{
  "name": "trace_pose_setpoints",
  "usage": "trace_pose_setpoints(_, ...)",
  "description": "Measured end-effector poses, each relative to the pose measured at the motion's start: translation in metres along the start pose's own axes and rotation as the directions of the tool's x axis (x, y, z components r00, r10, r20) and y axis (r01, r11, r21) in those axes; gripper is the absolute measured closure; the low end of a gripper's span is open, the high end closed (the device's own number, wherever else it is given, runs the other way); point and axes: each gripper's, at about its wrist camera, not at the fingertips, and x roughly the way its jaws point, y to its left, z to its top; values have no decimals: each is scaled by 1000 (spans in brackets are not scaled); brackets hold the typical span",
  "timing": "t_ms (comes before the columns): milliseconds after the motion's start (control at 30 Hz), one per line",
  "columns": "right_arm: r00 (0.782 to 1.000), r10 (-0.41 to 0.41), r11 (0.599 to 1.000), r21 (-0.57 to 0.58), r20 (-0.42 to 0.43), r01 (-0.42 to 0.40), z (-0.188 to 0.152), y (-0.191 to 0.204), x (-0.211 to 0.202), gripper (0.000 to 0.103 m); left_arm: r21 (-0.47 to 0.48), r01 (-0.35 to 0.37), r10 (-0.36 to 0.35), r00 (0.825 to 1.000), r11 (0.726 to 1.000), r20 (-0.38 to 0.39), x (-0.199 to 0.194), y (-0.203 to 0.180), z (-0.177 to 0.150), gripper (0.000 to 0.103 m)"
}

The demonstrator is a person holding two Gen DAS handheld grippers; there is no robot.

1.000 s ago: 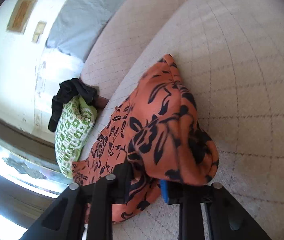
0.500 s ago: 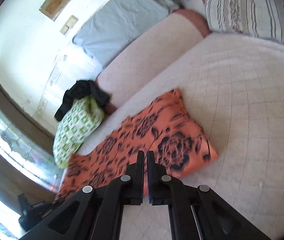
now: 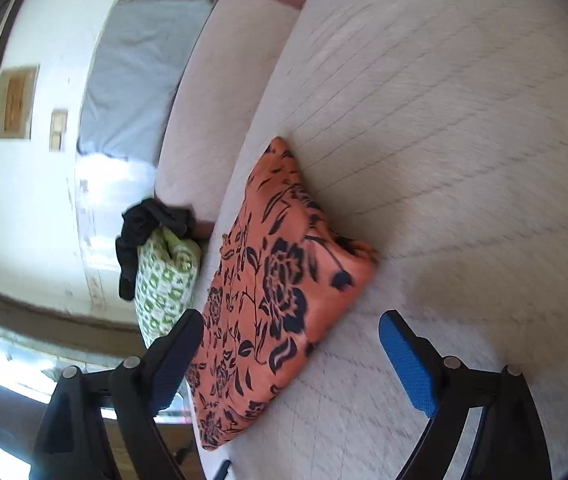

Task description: Fold small clothes

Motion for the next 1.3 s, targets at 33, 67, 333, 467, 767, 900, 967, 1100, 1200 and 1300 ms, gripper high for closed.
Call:
trace_pose_setpoints(33,1000,7,1000,8,-10,-7,2,0,7,13,-3,1,-1,1000,1000,3,4,0,3,21)
trace_pose_setpoints(67,1000,3,1000,13,-15,-3,5,3,14,14,-14,6,-6,1000,1000,7,9,-1,8,21)
trace_pose_setpoints(333,1000,-8,1000,19,4,8,26,3,53,40,-118,52,-44,997,992,69,37,-6,41,21)
trace_pose_setpoints(467,999,-42,998,-50,19,43,31,13,74,65,-54,22,-17,996,998,84,48,-15,44,56)
trace_pose_setpoints(767,992,-81,963,-251,101,104,13,43,63,75,-8,13,-13,998,1000,64,38,-13,40,81)
trace_pose_setpoints(900,991,-32,953,-293,130,69,1,53,28,80,27,41,-43,997,999,67,19,-21,38,82)
trace_pose_setpoints(967,990,-11,945,-323,138,56,-6,59,13,82,59,40,-44,996,997,75,5,-25,35,83)
trace_pose_setpoints(1100,990,6,914,-403,138,50,-25,72,-6,83,53,72,-76,993,996,85,-22,-18,34,83)
trace_pose_setpoints(1200,995,3,910,-412,102,39,-41,69,-14,83,50,60,-65,994,997,87,-38,-3,31,83)
trace_pose_setpoints(1300,995,-82,910,-402,62,100,-54,56,-15,83,34,1,-2,999,999,38,-28,17,29,79)
